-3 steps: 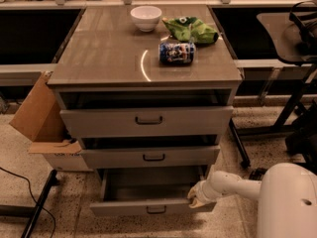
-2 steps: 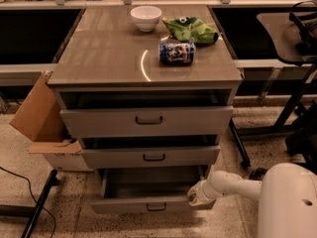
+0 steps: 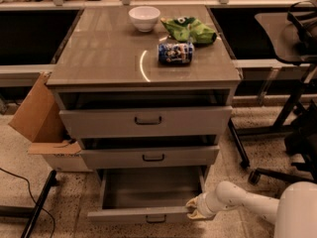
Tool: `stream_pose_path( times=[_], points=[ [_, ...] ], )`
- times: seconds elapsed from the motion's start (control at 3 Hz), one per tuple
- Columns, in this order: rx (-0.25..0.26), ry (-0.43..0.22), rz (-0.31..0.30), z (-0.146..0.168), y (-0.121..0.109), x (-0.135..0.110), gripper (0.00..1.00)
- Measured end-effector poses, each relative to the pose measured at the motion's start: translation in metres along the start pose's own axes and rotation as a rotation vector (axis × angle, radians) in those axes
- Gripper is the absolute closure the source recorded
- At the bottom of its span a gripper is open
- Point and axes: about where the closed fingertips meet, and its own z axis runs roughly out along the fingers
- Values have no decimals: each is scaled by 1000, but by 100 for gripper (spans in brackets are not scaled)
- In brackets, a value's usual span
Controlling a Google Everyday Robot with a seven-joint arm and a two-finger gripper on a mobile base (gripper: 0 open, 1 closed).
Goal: Open bottom drawer
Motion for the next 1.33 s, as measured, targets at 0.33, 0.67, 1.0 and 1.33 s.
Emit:
stream_pose_path(
  times=[0.33, 0.67, 1.0, 1.33],
  points=[
    [0, 0, 0, 0, 0, 0, 61],
    [-3, -3, 0, 2, 1, -1, 37],
    [-6, -5, 1, 4, 3, -2, 14],
    [-9, -7, 1, 5, 4, -3, 0]
  ],
)
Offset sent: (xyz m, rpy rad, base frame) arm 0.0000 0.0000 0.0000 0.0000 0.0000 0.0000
